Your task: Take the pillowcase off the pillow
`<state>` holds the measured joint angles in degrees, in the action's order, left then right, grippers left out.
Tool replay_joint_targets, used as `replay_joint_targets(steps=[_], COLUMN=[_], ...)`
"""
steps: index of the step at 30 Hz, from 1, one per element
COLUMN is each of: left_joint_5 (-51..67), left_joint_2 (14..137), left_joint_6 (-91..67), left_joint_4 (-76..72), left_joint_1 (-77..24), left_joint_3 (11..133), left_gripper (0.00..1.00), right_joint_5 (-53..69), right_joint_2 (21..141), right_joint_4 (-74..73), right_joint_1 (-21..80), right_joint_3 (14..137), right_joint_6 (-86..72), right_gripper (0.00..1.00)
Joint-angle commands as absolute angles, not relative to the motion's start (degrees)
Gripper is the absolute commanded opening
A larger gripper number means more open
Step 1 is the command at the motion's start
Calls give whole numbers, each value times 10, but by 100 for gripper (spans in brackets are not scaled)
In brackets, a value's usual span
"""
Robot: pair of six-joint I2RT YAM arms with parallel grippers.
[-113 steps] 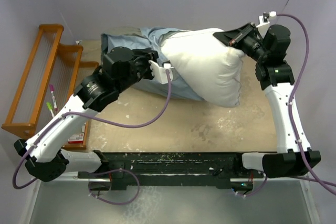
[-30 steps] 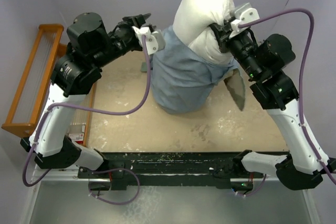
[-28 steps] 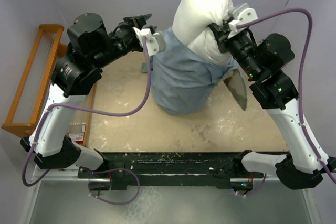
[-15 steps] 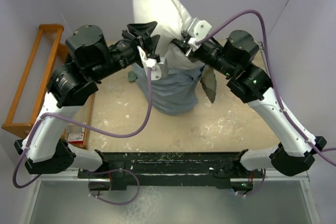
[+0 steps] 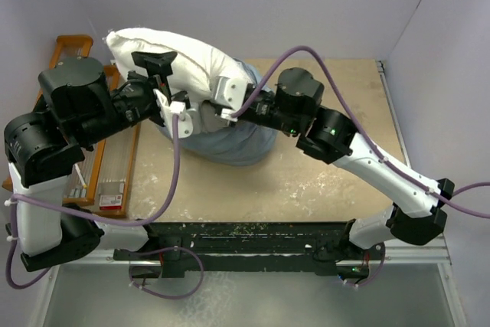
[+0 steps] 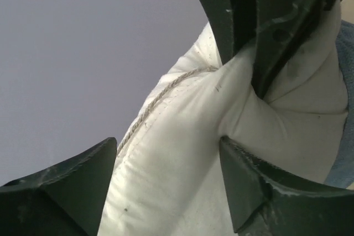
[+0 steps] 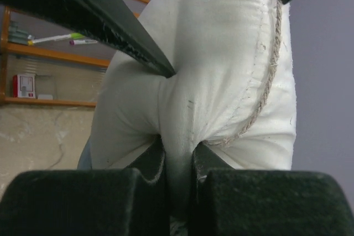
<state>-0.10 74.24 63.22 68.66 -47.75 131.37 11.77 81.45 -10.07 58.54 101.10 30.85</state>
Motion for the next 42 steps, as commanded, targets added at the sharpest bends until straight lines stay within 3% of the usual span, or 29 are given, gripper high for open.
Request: replay_joint_targets(steps=[1, 3, 7, 12, 15, 17, 20, 23, 25, 30, 34, 38, 42], left_joint_5=[-41, -49, -36, 88, 155, 191, 236, 261, 235, 123, 92, 95, 108], left_joint_2=[789, 796, 803, 826, 837, 845, 866, 879, 866, 813, 819, 834, 824], left_joint_6=[541, 522, 503, 521, 539, 538, 513, 476, 445, 436, 438, 445, 446], left_joint_4=[775, 793, 845, 887, 887, 887, 886, 868, 794, 592, 549, 564, 558], left_joint_1=[-479, -479, -472, -352, -285, -261, -247, -246, -246, -246, -247, -246, -247], left_joint_3=[1348, 1351, 1332, 1313, 1302, 1296, 1301, 1322, 1310, 1263, 1320, 1374, 1382], left_gripper=[89, 96, 97, 85, 67, 48, 1, 0, 0, 0, 0, 0, 0], right_joint_5=[46, 32, 12, 1, 5, 9, 43, 57, 54, -24, -27, 67, 123], right_joint_2=[818, 807, 786, 765, 737, 710, 686, 678, 679, 666, 632, 634, 672], right_joint_4=[-70, -53, -24, 22, 81, 149, 216, 268, 272, 219, 203, 217, 255], right_joint_1=[613, 618, 622, 626, 625, 615, 591, 557, 515, 399, 285, 184, 167], right_joint_3=[1021, 1007, 984, 956, 910, 854, 812, 781, 773, 751, 675, 609, 598], right_joint_6=[360, 367, 387, 389, 341, 299, 224, 121, 14, -200, -337, -468, -487], right_gripper=[0, 0, 0, 0, 0, 0, 0, 1, 26, 64, 73, 77, 81])
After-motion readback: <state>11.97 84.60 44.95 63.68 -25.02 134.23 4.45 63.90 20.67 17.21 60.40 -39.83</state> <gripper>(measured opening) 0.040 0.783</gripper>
